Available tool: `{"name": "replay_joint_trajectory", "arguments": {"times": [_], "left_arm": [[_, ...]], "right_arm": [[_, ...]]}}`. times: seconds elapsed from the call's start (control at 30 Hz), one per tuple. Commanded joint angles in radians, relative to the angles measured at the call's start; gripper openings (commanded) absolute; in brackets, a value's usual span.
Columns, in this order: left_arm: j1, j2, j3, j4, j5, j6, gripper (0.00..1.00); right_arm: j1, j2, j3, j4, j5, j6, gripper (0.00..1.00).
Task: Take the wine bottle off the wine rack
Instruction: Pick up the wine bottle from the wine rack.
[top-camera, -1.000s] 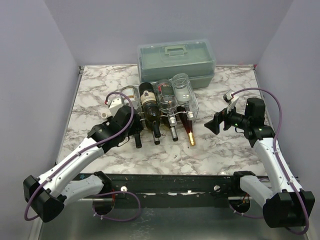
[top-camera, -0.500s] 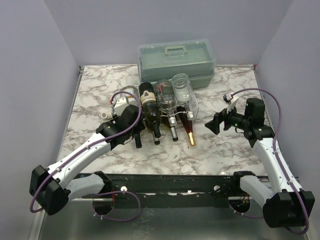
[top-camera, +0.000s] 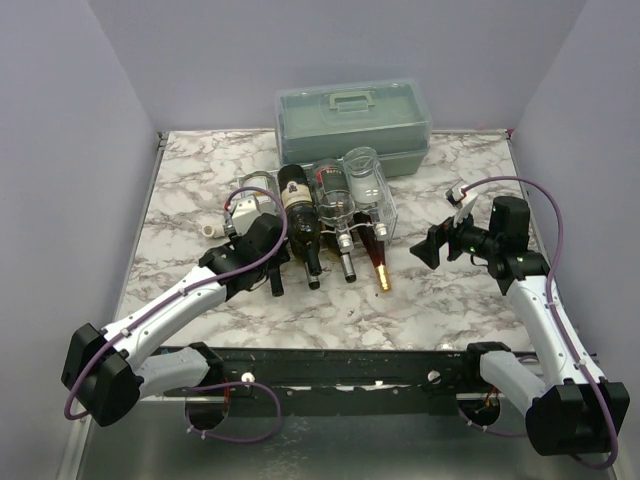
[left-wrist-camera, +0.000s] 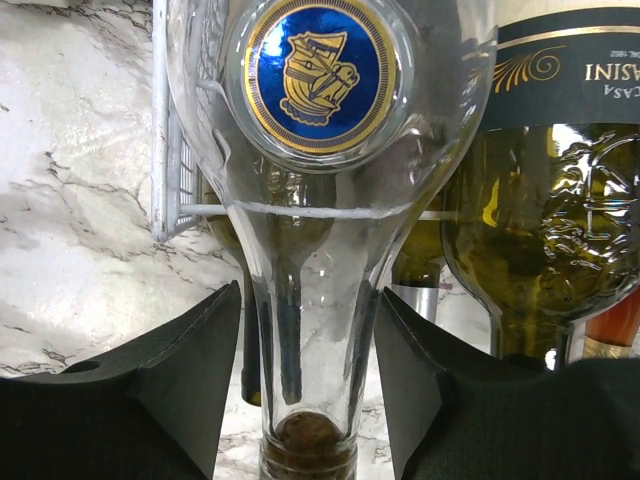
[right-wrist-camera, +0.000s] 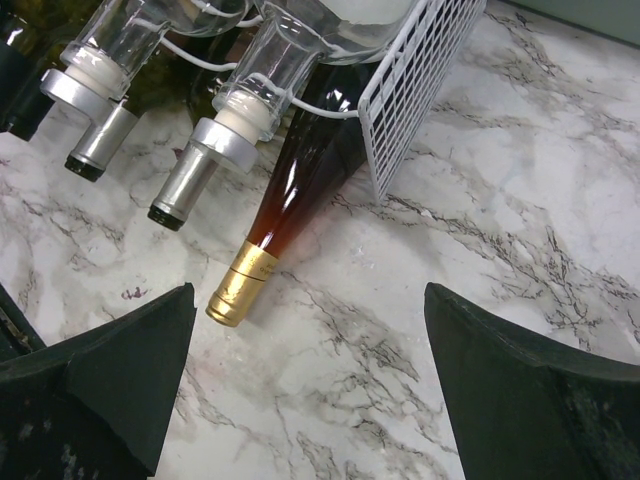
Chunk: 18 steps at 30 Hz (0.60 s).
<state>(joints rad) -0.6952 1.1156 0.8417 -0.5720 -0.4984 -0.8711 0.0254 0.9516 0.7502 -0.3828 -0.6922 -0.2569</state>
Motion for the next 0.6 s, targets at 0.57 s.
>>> {"name": "replay_joint_trajectory", "arguments": {"times": [0.57], "left_arm": [[-0.004, 0.015, -0.024, 0.060, -0.048, 0.033, 0.45]], "right_arm": [[0.000, -0.014, -0.014, 0.021, 0.028, -0.022, 1.00]]}}
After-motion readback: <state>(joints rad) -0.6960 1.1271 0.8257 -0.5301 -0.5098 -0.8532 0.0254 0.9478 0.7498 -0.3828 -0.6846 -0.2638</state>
